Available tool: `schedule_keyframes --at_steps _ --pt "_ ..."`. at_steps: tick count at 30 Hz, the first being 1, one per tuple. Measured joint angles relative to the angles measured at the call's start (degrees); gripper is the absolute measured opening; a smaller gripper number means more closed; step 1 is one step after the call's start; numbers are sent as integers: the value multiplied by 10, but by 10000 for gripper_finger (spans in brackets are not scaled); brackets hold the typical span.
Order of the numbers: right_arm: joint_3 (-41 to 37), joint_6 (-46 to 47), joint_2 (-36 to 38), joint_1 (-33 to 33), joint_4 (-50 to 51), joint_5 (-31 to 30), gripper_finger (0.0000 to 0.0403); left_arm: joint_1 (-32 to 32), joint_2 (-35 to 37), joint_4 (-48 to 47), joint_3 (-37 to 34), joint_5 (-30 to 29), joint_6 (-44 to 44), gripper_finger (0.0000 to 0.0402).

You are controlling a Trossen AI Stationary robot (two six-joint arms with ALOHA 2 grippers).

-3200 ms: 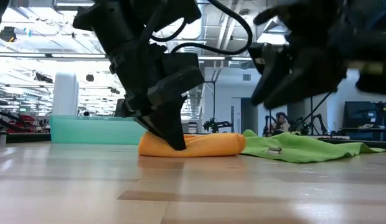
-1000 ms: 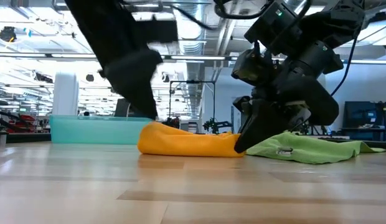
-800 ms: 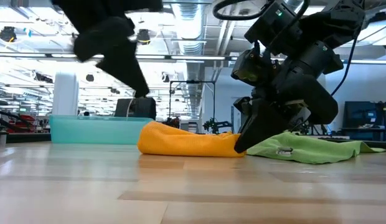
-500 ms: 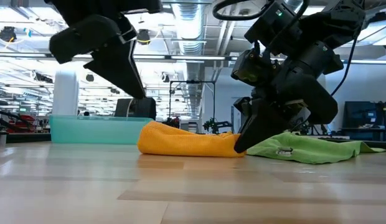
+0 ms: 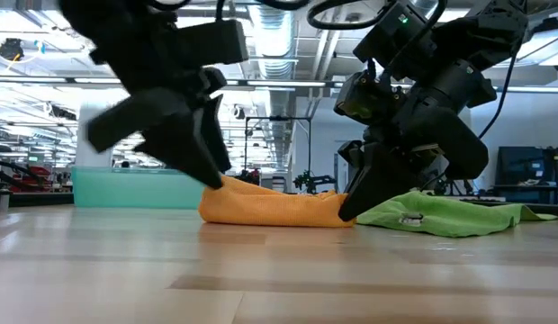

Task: Roll microfiber towels into tight, uniform cylinder then place into a basket
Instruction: Roll the yellow microfiber cloth

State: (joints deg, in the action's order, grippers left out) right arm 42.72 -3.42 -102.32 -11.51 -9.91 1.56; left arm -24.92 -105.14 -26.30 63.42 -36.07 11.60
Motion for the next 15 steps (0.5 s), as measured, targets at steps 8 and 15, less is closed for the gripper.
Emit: schedule_keyframes --at_steps 8,15 --pt "0 0 0 0 4 0 18 21 -35 9 1 54 -25 193" --pt "2 0 0 0 8 4 12 35 -63 -17 5 47 17 192"
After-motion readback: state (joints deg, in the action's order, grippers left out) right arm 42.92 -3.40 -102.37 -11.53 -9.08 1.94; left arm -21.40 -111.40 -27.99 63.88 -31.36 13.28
